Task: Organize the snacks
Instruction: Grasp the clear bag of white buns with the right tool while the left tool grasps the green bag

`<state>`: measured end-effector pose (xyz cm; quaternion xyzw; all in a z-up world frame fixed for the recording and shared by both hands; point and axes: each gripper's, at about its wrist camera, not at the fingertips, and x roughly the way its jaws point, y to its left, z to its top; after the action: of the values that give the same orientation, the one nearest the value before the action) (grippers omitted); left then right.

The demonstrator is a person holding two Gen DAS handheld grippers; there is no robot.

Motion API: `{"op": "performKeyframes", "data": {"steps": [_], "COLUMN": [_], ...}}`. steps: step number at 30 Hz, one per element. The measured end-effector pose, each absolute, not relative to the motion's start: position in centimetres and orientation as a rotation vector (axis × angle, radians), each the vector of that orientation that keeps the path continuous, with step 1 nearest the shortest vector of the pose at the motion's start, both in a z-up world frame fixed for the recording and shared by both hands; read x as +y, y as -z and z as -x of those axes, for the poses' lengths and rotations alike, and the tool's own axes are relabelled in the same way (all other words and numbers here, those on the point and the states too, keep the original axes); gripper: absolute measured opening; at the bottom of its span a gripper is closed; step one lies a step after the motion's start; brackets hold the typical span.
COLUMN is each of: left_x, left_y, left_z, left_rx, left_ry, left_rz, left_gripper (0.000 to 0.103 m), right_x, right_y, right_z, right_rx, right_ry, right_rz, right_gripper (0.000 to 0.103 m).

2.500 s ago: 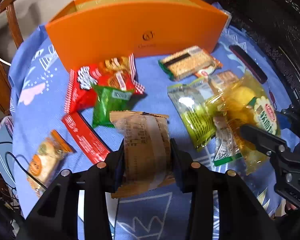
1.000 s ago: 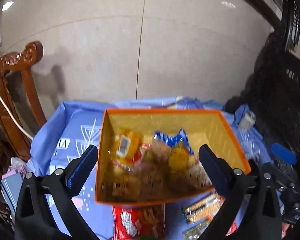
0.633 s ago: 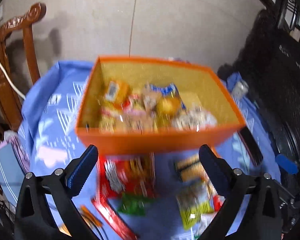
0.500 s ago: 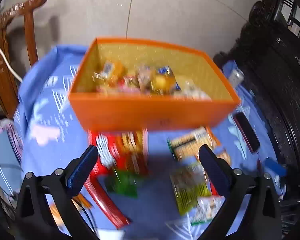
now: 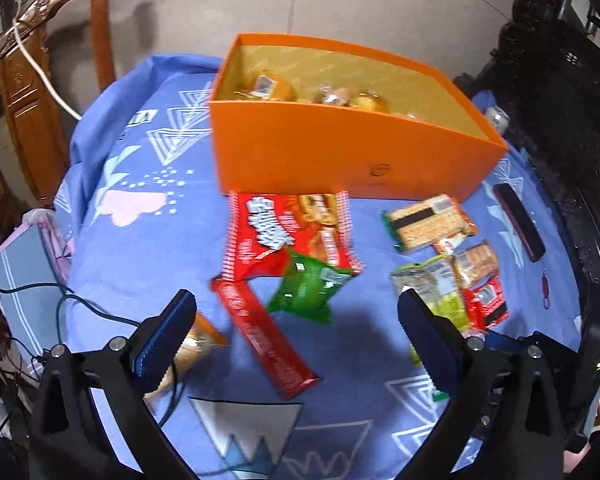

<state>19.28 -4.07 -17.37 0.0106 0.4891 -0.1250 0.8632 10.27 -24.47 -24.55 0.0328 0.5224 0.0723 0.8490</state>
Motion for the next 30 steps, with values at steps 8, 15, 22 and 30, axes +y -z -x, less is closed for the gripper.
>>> {"op": "performKeyframes", "data": {"steps": [8, 15, 22, 30], "left_x": [-4.9, -8.4, -9.2, -8.4], "left_y": [19.4, 22.7, 24.6, 25.7], "left_z": [-19.9, -20.9, -21.7, -22.9], "left_rx": [1.053, 1.085, 1.122, 1.131], "left_ry": [0.283, 0.354, 0.354, 0.32], "left_rz": [-0.079, -0.159, -0.19, -0.17], "left_gripper": [0.099, 0.099, 0.08, 0.046], "right_x": [-24.7, -26.5, -27.0, -27.5], "right_y": [23.6, 22.3, 21.9, 21.9], "right_z": [-9.5, -9.8, -9.8, -10.0], "right_rx": [1.078, 1.047, 1.032, 1.03], "right_ry": [-0.169, -0.145, -0.123, -0.099], "right_rz": [-0.033, -0.12, -0.125, -0.132], "right_gripper": [0.039, 0.039, 0.04, 0.04]}}
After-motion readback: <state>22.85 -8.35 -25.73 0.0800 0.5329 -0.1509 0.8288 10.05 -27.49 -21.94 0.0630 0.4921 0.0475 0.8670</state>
